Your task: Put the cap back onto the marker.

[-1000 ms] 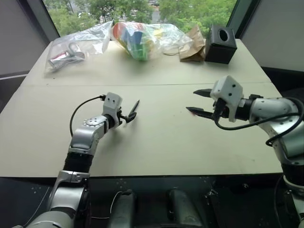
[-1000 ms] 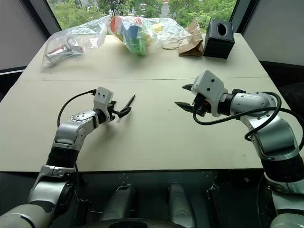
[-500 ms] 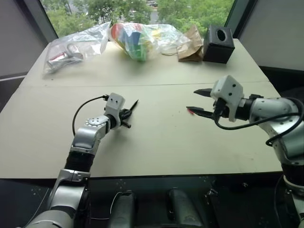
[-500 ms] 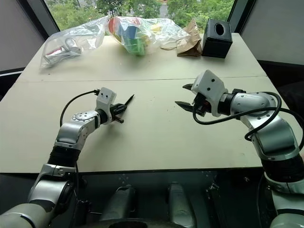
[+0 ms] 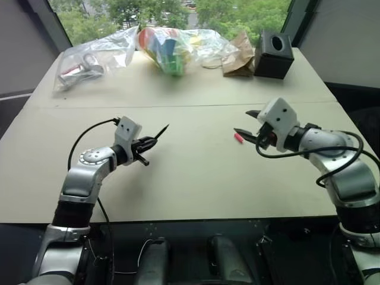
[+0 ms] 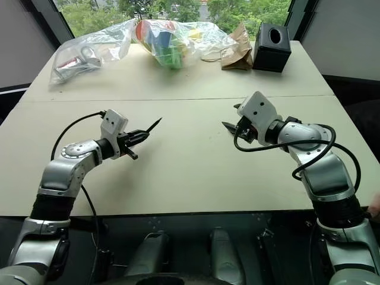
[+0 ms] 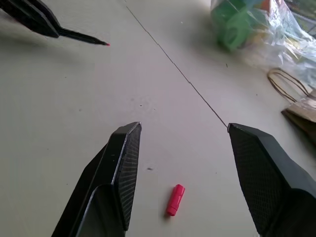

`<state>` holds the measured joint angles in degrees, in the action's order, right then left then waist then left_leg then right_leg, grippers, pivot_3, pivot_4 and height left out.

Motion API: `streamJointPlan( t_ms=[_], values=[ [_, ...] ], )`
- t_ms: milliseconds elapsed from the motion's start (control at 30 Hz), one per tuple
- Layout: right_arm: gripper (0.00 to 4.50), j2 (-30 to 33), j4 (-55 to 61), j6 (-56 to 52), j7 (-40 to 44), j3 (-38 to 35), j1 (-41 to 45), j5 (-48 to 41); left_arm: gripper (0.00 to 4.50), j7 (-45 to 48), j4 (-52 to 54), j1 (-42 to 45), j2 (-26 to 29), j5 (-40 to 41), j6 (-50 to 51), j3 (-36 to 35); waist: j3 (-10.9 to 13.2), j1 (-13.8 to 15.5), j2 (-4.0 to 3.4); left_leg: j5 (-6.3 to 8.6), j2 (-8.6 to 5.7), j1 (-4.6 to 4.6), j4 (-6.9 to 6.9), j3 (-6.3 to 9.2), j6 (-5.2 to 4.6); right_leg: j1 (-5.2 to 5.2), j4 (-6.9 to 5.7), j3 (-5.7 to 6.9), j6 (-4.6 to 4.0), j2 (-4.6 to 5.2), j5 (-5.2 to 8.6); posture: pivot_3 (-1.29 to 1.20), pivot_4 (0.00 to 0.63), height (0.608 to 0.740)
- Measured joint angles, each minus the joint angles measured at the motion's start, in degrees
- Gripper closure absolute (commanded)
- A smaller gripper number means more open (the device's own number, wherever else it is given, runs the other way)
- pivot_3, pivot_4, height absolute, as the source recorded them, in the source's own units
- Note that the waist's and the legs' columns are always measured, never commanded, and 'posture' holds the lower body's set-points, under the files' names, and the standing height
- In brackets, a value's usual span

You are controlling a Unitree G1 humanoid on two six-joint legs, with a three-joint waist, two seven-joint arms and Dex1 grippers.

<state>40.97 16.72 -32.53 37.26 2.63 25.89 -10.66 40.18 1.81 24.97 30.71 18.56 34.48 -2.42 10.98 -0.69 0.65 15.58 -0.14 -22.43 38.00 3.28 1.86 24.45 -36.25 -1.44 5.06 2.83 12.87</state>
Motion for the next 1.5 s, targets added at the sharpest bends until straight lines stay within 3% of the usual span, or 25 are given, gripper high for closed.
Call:
streamJointPlan(
  t_ms=[233, 533, 1000, 1500],
  values=[
    [1.63, -8.0, -2.5, -2.3, -8.5, 2.3, 0.0, 4.5, 4.47, 6.0, 5.6, -1.7, 6.9, 4.6, 0.2, -4.0, 0.0, -0.1, 0.01, 0.0, -0.05, 0.0, 0.0, -0.04, 0.0, -0.02, 0.04, 0.0, 0.0, 0.05, 0.0, 0.0, 0.15, 0.74],
    [1.63, -15.0, -10.9, -2.5, -16.5, 2.5, -3.3, 8.2, 4.47, 8.1, 10.3, -3.0, 10.0, 8.2, 2.3, -5.8, 0.0, -0.2, 0.01, 0.0, -0.04, 0.0, -0.01, -0.02, -0.01, -0.02, 0.04, 0.0, 0.0, 0.01, 0.0, 0.0, 0.15, 0.74],
    [1.63, -18.5, -17.0, -0.1, -17.9, -1.0, -3.9, 7.1, 4.47, 8.2, 11.5, -4.4, 10.5, 8.4, 2.5, -5.7, 0.0, -0.3, 0.0, 0.0, -0.02, 0.01, -0.02, -0.01, -0.01, -0.02, 0.03, 0.0, 0.01, -0.02, 0.0, 0.0, 0.15, 0.74],
    [1.63, -19.7, -29.3, 4.2, -15.6, -3.9, 2.1, 3.6, 4.47, 6.8, 14.5, -4.6, 10.5, 8.7, 4.1, -5.6, 0.0, -0.4, 0.02, 0.0, -0.02, 0.06, -0.02, -0.01, -0.01, -0.06, 0.01, 0.0, 0.01, -0.03, 0.0, 0.0, 0.15, 0.74]
  ],
)
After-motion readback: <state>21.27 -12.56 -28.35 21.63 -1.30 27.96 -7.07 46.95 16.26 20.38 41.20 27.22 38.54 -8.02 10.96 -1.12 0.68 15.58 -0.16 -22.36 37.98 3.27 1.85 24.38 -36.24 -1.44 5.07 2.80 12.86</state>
